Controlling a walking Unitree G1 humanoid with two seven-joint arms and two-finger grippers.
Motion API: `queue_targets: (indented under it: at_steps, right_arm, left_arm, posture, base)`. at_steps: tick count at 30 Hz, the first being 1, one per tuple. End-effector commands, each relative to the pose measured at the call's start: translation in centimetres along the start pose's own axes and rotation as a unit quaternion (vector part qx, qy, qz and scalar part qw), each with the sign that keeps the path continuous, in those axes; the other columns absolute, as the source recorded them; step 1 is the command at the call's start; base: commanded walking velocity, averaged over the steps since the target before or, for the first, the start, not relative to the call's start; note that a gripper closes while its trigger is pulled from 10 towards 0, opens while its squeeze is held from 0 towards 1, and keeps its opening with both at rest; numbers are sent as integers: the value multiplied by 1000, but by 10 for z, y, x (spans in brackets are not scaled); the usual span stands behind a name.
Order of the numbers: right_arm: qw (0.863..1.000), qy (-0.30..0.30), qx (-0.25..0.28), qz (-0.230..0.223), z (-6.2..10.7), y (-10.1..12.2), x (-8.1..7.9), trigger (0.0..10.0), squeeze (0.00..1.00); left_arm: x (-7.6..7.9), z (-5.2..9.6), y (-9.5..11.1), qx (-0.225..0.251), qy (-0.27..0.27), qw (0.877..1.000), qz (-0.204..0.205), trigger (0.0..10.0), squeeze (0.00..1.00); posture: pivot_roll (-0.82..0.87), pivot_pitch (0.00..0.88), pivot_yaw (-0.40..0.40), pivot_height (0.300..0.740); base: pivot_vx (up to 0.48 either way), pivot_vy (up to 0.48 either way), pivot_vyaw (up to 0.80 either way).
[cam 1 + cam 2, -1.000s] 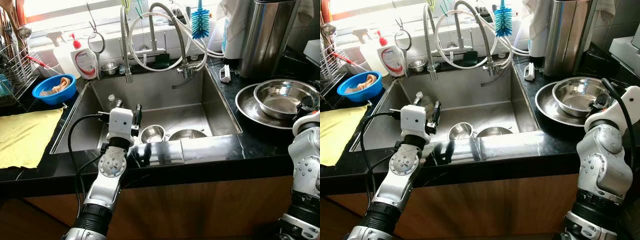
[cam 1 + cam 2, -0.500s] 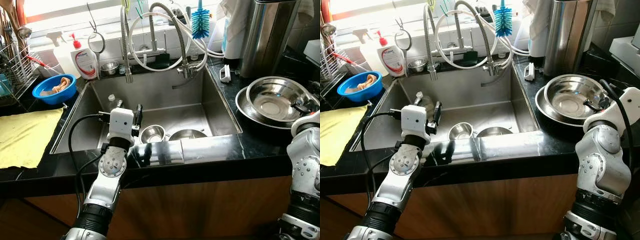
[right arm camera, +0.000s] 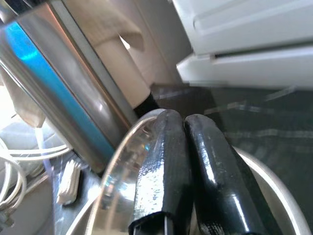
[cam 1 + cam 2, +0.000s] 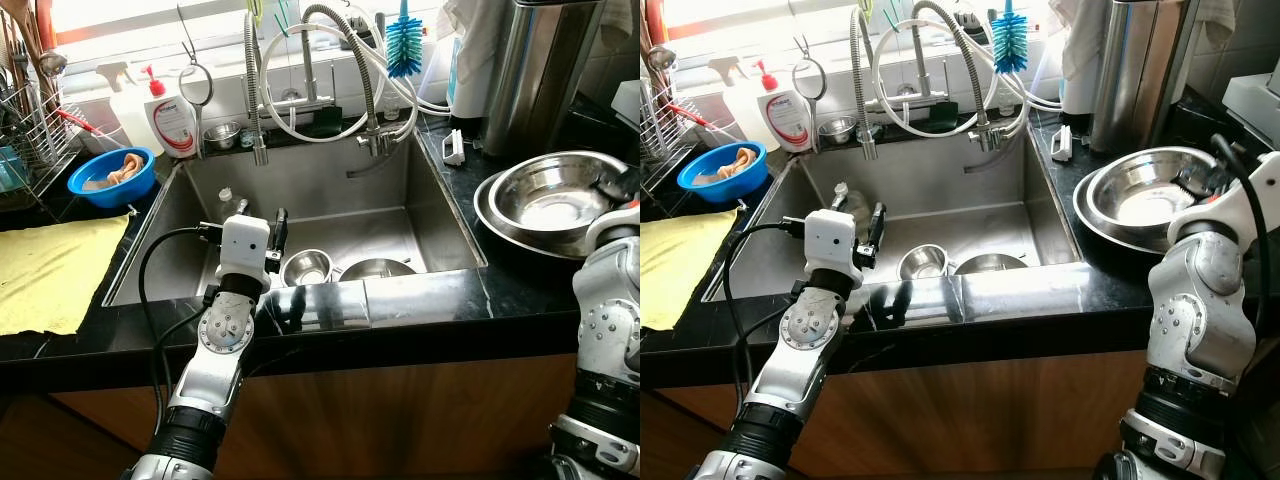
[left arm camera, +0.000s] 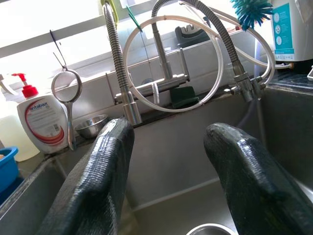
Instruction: Kitchen organization
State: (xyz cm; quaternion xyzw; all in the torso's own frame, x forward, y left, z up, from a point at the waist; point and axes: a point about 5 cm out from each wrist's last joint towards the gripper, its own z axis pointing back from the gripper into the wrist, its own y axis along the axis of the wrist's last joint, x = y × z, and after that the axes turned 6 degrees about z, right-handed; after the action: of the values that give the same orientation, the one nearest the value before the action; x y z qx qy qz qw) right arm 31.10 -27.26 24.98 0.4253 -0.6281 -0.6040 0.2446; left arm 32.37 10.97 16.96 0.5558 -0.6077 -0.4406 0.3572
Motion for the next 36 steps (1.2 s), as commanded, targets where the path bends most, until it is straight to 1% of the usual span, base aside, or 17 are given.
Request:
queue_targets:
  at_steps: [1,4,13,15,20,21,22,23,25,27,28,30,31,32,33,35,36]
  right_arm:
    - [1000,0,30,-4,1,12,-5,10000,0]
    - [998,13,67,4,1,21,-8,10000,0]
    - [997,38,70,7,1,20,-19,10000,0]
    - [996,51,74,1,1,19,-22,0,0]
    - [994,65,90,4,2,23,-27,0,0]
    - [992,78,99,10,2,26,-31,4667,0]
    - [989,100,111,15,4,30,-37,10000,0]
    - [986,116,119,18,5,32,-42,10000,0]
    - [972,186,142,24,13,38,-62,10000,0]
    - [963,226,140,31,16,37,-72,10000,0]
    - [963,226,140,31,16,37,-72,10000,0]
    - [944,296,141,40,22,35,-88,10000,0]
    - [944,296,141,40,22,35,-88,10000,0]
    - [930,341,131,41,25,32,-98,10000,0]
    - [924,359,125,40,26,29,-102,10000,0]
    - [910,396,109,55,29,20,-111,10000,0]
    - [902,417,87,73,29,8,-117,10000,0]
  left_arm:
    - [-4,-1,-1,-6,4,1000,-9,10000,0]
    - [-4,-1,-1,-5,5,1000,-8,10000,0]
    - [-4,-1,-1,-6,6,1000,-8,10000,0]
    - [-5,-1,-2,-7,6,1000,-9,10000,0]
    - [-5,-1,-2,-7,6,1000,-9,10000,0]
    - [-5,-1,-2,-7,6,1000,-9,10000,0]
    - [-5,-1,-2,-7,6,1000,-9,10000,0]
    - [-5,-1,-2,-7,6,1000,-9,10000,0]
    - [-5,-1,-1,-6,7,1000,-8,10000,0]
    - [-4,-1,-1,-6,7,1000,-8,10000,0]
    - [-4,-1,-1,-6,7,1000,-8,10000,0]
    - [-4,-1,-1,-5,9,1000,-7,10000,0]
    - [-4,-1,-1,-5,9,1000,-7,10000,0]
    - [-5,-1,-1,-5,10,1000,-7,10000,0]
    - [-5,-2,-1,-5,11,1000,-7,10000,0]
    - [-4,-2,-1,-5,11,1000,-7,10000,0]
    - [-4,-2,-1,-4,11,1000,-6,10000,0]
  posture:
    - [-264,0,153,740]
    - [-264,0,152,740]
    - [-260,0,148,740]
    - [-259,0,149,740]
    - [-260,0,150,740]
    - [-262,0,151,740]
    - [-262,0,151,740]
    - [-262,0,151,740]
    - [-262,0,151,740]
    - [-262,0,151,740]
    - [-262,0,151,740]
    - [-259,0,150,740]
    - [-259,0,150,740]
    - [-262,0,149,740]
    - [-261,0,148,740]
    - [-260,0,147,740]
    - [-254,0,144,740]
  base:
    - [0,0,0]
    - [0,0,0]
    - [0,0,0]
    - [0,0,0]
    - [0,0,0]
    - [0,0,0]
    - [0,0,0]
    - [0,0,0]
    - [0,0,0]
    - [0,0,0]
    - [0,0,0]
    - [0,0,0]
    - [0,0,0]
    - [0,0,0]
    - [0,0,0]
    - [0,0,0]
    - [0,0,0]
